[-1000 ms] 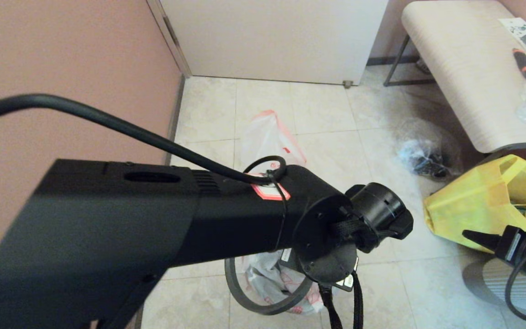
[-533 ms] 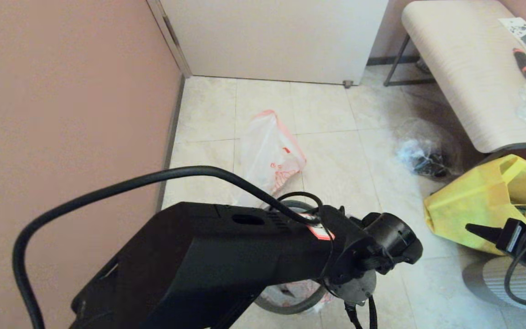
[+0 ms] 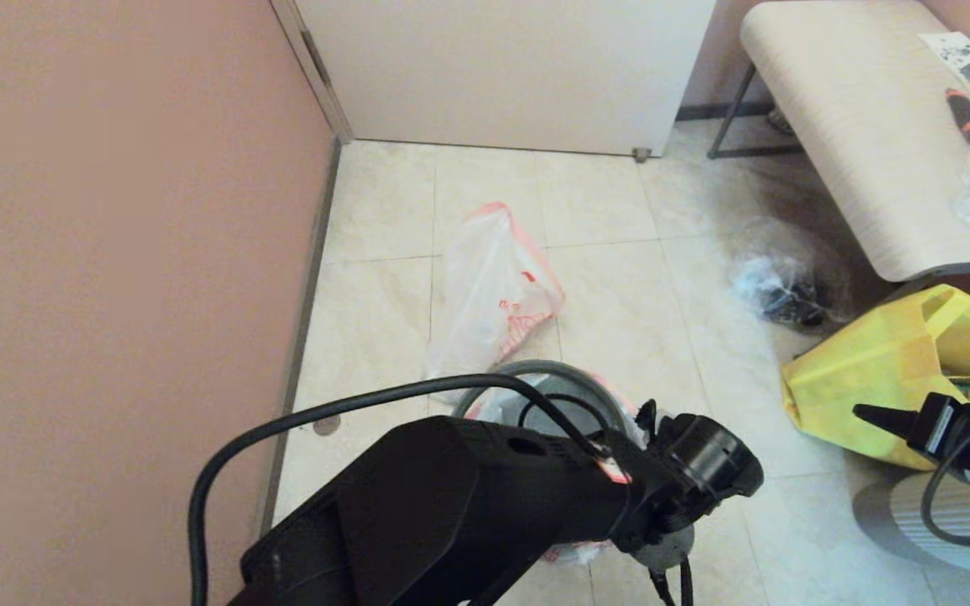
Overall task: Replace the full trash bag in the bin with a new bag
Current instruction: Place the trash can ring on the trash can
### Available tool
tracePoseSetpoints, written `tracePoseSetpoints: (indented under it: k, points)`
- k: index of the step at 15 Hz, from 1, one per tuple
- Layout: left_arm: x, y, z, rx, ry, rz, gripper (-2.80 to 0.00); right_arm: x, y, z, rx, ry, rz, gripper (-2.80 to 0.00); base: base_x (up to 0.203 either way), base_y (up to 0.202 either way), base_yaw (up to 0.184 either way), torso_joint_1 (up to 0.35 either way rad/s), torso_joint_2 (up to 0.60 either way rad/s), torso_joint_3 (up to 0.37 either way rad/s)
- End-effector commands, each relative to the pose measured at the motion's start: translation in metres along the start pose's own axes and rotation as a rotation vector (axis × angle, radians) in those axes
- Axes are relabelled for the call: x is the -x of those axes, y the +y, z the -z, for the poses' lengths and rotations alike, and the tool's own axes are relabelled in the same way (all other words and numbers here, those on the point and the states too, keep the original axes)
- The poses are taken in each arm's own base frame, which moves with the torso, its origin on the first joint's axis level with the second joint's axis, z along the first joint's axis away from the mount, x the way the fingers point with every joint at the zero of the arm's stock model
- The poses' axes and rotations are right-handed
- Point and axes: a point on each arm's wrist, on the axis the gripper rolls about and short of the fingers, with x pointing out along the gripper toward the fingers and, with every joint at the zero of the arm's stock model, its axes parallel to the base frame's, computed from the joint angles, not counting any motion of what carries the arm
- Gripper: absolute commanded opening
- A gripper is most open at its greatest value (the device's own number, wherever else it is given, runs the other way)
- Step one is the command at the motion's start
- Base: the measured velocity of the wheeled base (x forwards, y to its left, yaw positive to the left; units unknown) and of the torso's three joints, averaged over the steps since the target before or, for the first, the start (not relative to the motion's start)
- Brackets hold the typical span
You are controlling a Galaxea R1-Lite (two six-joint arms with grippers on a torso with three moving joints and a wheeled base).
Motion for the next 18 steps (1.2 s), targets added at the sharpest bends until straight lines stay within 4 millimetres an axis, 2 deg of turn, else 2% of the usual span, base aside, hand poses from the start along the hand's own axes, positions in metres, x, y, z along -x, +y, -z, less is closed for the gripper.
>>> tracePoseSetpoints:
  k: [1,4,6,7,10,13,15,16,18]
  points:
    - [-0.023,-0.001,0.006,0.006,-0.007,-0.013,-2.80,-0.001,0.000,-0.001,0.000,-0.001,-0.005,-2.80,0.000,0.000,0.000,0.000,0.00,0.000]
    - [-0.032,0.004,-0.006,0.002,-0.101,-0.002,-2.80,-0.002,0.001,-0.003,0.003,-0.005,-0.012,-2.80,0.000,0.000,0.000,0.000,0.00,0.000]
    - [-0.030,0.005,-0.010,-0.004,-0.126,0.022,-2.80,-0.002,0.002,-0.003,0.004,-0.006,-0.014,-2.80,0.000,0.000,0.000,0.000,0.00,0.000]
    - [-0.026,0.004,-0.011,0.000,-0.129,0.027,0.00,-0.002,0.002,-0.003,0.005,-0.008,-0.012,-2.80,0.000,0.000,0.000,0.000,0.00,0.000]
    - [-0.004,0.005,-0.013,0.038,-0.108,0.042,0.00,0.002,0.005,-0.005,0.012,-0.020,-0.019,-2.80,0.000,0.000,0.000,0.000,0.00,0.000]
    - [0.021,0.003,-0.001,0.070,-0.003,0.057,0.00,0.010,0.009,-0.003,0.010,-0.014,-0.018,-2.80,0.000,0.000,0.000,0.000,0.00,0.000]
    - [0.017,-0.001,0.013,0.059,0.053,0.076,0.00,0.014,0.012,-0.004,0.014,-0.020,-0.022,-2.80,0.000,0.000,0.000,0.000,0.00,0.000]
    - [0.007,-0.003,0.018,0.057,0.075,0.072,0.00,0.016,0.013,-0.004,0.016,-0.024,-0.024,-2.80,0.000,0.000,0.000,0.000,0.00,0.000]
    - [-0.003,0.008,0.016,0.090,0.085,0.060,0.00,0.017,0.014,-0.004,0.014,-0.018,-0.020,-2.80,0.000,0.000,0.000,0.000,0.00,0.000]
